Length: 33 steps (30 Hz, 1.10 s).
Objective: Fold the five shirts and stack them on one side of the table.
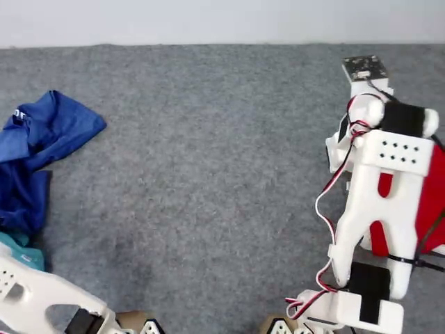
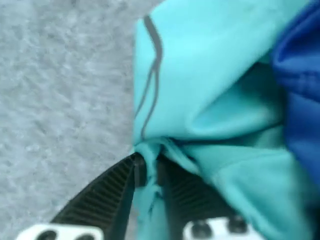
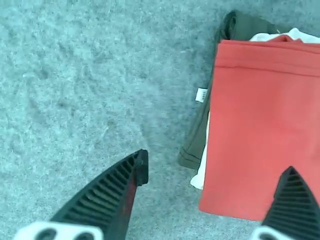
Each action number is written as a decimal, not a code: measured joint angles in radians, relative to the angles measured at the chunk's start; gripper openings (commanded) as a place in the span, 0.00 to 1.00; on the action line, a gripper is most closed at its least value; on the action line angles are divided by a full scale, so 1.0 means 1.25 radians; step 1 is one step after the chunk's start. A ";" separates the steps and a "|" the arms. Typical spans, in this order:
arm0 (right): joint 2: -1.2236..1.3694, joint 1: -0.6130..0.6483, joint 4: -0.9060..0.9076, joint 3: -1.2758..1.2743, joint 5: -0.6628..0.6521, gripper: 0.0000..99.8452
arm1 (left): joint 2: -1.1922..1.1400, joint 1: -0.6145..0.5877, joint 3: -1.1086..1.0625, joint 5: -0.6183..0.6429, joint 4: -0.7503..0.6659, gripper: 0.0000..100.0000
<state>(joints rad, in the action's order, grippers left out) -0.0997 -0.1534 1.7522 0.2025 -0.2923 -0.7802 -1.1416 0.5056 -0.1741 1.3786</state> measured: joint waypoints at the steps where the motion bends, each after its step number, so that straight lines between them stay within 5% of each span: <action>1: 0.000 0.000 0.000 0.000 0.000 0.39 | -0.004 0.002 0.025 0.000 0.029 0.01; 7: 0.000 0.002 0.000 -0.006 0.000 0.39 | -0.012 0.038 0.218 0.000 0.258 0.01; 12: 0.000 0.000 0.000 -0.006 0.000 0.39 | 0.020 0.075 0.274 0.000 0.281 0.01; 19: 0.000 -0.042 0.000 -0.006 0.000 0.39 | 0.282 0.195 0.122 0.000 0.282 0.01; 27: 0.000 -0.064 0.000 -0.006 0.000 0.39 | 0.684 0.523 -0.124 0.000 0.285 0.01; 33: 0.000 -0.096 0.000 -0.071 0.000 0.39 | 0.816 0.827 -0.311 0.000 0.285 0.01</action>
<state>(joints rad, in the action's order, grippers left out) -0.0997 -0.2731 1.7522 0.1135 -0.2923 0.2401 -0.1074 0.1174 -0.1741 1.7346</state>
